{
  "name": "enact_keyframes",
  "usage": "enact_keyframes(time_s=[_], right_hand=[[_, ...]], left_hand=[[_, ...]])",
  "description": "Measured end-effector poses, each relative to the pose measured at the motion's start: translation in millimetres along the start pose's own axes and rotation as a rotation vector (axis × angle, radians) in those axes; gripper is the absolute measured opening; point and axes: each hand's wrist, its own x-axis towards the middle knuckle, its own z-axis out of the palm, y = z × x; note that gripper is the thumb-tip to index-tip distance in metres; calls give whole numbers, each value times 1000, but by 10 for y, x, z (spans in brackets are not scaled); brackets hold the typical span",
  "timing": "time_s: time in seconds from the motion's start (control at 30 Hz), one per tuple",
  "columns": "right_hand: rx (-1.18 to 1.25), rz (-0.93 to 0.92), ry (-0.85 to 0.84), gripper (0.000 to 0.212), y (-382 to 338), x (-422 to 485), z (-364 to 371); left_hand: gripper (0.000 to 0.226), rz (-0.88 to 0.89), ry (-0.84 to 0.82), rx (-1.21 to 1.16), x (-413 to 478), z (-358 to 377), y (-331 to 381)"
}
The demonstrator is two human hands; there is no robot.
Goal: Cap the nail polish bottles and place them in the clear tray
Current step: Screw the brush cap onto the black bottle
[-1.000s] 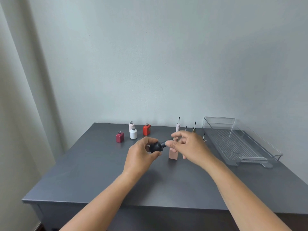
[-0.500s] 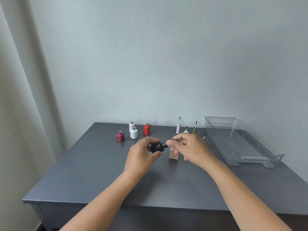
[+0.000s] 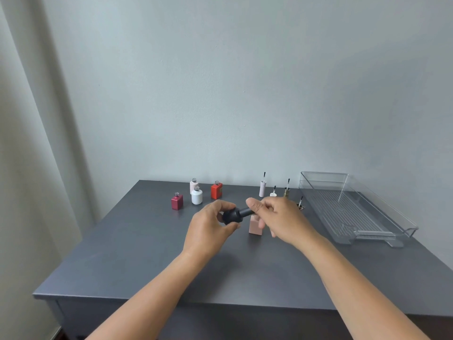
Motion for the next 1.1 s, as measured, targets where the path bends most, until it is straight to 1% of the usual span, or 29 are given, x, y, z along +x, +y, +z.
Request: enact_keyframes(time_s=[0.1, 0.2, 0.3, 0.43, 0.5, 0.53, 0.57, 0.63, 0.67, 0.73, 0.83, 0.93, 1.0, 1.07, 1.1], right_hand=[[71, -10, -25, 28, 25, 5, -1], [75, -64, -30, 18, 25, 13, 26], [67, -68, -16, 4, -2, 10, 28], [-48, -45, -8, 48, -18, -33, 30], [-49, -15, -24, 63, -14, -57, 21], [-46, -3, -29, 65, -3, -66, 22], [-37, 2, -29, 60, 8, -76, 26], [21, 2, -39, 33, 33, -83, 37], [60, -5, -54, 26, 41, -88, 47], [102, -25, -67, 21, 51, -99, 79], [67, -38, -46, 4, 41, -94, 105], [30, -39, -46, 5, 71, -93, 125], [89, -37, -60, 5, 87, -96, 133], [131, -31, -81, 15, 96, -105, 137], [78, -45, -82, 22, 105, -107, 141]], left_hand=[[32, -6, 0, 6, -3, -17, -8], [32, -6, -6, 7, -11, -15, -3], [31, -1, -3, 13, -16, -11, 3], [32, 18, -5, 32, -34, -16, 0], [33, 26, -12, 44, -42, -21, -8], [33, 28, -14, 48, -45, -24, -15], [32, 28, -13, 50, -46, -28, -22], [33, 25, -11, 54, -45, -31, -38], [33, 25, -12, 56, -47, -28, -45], [33, 30, -18, 65, -53, -16, -52], [33, 41, -25, 74, -62, 6, -61], [34, 45, -33, 100, -71, 17, -71], [34, 32, -55, 102, -66, 11, -87], [34, 0, -111, 70, -52, -6, -101], [36, -11, -142, 61, -46, -16, -107]])
